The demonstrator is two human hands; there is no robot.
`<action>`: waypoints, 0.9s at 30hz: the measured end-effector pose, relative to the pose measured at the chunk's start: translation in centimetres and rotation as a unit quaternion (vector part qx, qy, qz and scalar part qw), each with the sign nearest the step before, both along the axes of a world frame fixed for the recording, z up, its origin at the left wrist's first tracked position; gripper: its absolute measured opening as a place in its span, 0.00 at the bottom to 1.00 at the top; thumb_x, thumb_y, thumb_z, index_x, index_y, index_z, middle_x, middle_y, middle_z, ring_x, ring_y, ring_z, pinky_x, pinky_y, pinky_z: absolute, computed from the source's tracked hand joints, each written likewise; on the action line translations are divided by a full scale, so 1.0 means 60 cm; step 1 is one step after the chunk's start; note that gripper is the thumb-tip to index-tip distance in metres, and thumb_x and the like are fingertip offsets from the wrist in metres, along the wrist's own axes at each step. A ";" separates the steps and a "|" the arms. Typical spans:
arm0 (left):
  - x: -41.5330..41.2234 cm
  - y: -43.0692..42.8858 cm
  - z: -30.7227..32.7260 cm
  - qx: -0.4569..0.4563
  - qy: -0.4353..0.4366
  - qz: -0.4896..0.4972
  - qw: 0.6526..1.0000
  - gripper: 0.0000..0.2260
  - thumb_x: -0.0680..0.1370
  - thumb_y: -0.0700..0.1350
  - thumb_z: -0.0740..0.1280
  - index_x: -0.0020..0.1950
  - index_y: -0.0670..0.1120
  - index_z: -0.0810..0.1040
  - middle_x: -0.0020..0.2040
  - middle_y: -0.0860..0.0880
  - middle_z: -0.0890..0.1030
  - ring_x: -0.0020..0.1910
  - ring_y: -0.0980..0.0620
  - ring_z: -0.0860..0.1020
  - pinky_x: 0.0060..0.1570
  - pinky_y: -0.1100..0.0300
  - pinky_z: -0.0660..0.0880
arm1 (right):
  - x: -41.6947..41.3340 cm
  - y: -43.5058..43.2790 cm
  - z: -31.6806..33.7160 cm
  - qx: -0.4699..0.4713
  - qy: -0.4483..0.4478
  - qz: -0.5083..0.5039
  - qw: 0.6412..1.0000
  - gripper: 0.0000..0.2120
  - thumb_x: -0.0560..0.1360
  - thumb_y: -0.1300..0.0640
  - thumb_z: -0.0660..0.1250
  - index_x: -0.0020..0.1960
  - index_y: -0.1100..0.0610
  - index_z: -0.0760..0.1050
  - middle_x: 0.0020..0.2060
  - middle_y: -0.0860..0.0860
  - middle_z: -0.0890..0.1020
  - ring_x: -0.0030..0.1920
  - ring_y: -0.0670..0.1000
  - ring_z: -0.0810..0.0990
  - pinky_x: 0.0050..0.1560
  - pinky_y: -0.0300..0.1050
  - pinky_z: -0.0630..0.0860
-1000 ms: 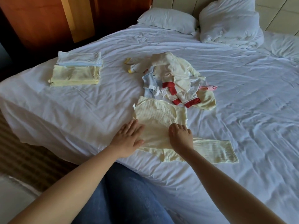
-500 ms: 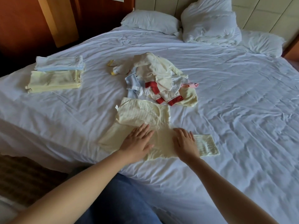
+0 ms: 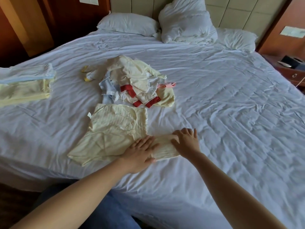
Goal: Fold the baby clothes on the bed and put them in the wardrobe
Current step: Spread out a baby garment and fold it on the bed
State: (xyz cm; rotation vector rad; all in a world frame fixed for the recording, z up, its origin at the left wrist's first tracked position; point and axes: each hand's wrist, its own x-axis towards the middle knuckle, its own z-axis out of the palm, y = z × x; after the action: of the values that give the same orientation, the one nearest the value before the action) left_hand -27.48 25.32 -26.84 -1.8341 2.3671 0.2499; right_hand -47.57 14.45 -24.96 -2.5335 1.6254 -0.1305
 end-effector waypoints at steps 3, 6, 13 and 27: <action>0.000 -0.003 -0.010 0.005 0.014 0.004 1.000 0.37 0.70 0.66 0.30 0.78 0.56 0.35 0.79 0.51 0.35 0.75 0.54 0.31 0.72 0.57 0.30 | -0.024 -0.014 0.008 0.036 -0.064 -0.044 0.996 0.16 0.74 0.45 0.66 0.59 0.51 0.76 0.56 0.50 0.76 0.63 0.54 0.69 0.61 0.49 0.67; -0.001 -0.006 -0.004 0.019 0.046 0.025 0.998 0.32 0.76 0.66 0.39 0.79 0.58 0.41 0.80 0.53 0.40 0.78 0.54 0.36 0.74 0.55 0.36 | -0.032 -0.016 0.017 0.054 -0.115 -0.085 0.988 0.10 0.72 0.48 0.69 0.51 0.50 0.78 0.49 0.49 0.80 0.55 0.52 0.76 0.48 0.44 0.70; -0.036 -0.049 0.047 0.001 0.249 0.139 0.959 0.17 0.79 0.56 0.64 0.67 0.56 0.75 0.65 0.52 0.71 0.67 0.53 0.68 0.68 0.56 0.66 | -0.028 -0.018 0.055 0.209 -0.377 -0.187 0.883 0.08 0.67 0.53 0.75 0.40 0.57 0.80 0.33 0.51 0.82 0.37 0.52 0.82 0.35 0.46 0.78; 0.056 -0.024 0.083 -0.040 0.582 0.401 0.706 0.07 0.80 0.45 0.65 0.46 0.44 0.78 0.42 0.45 0.80 0.43 0.45 0.79 0.39 0.53 0.77 | 0.124 0.043 0.115 0.305 -0.491 -0.047 0.815 0.13 0.81 0.57 0.57 0.53 0.61 0.80 0.35 0.56 0.84 0.27 0.51 0.78 0.25 0.41 0.69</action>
State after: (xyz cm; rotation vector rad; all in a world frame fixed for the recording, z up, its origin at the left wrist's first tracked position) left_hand -24.11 23.87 -21.87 -3.2551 1.6434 1.9042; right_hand -40.11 17.04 -18.06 -1.4507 1.0792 -0.6710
